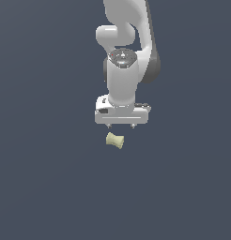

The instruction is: Pick up the object and move it to a goal position.

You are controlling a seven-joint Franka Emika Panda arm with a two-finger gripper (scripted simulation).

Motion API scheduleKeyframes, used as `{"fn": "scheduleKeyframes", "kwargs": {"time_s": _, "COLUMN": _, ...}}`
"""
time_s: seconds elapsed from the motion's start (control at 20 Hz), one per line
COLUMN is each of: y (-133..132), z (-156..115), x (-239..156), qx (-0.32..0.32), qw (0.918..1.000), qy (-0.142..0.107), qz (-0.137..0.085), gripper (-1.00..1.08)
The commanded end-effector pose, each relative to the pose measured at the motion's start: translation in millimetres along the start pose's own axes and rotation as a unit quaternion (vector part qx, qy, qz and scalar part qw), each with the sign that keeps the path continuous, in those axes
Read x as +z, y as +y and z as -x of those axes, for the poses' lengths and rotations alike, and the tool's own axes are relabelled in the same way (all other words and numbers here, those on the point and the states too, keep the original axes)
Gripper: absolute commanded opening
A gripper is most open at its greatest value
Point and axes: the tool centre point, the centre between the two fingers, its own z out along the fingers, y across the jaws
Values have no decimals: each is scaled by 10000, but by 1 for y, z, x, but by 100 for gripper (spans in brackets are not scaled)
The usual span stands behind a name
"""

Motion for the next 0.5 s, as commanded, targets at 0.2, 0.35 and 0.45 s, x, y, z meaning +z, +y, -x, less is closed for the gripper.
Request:
{"fn": "scheduleKeyframes", "kwargs": {"time_s": 0.2, "y": 3, "z": -1, "x": -3, "qx": -48, "qw": 10000, "qy": 18, "qz": 19, "gripper": 100}}
{"fn": "scheduleKeyframes", "kwargs": {"time_s": 0.35, "y": 8, "z": -3, "x": -9, "qx": -131, "qw": 9999, "qy": 54, "qz": 57, "gripper": 100}}
{"fn": "scheduleKeyframes", "kwargs": {"time_s": 0.45, "y": 11, "z": -4, "x": -12, "qx": -165, "qw": 9998, "qy": 73, "qz": 77, "gripper": 100}}
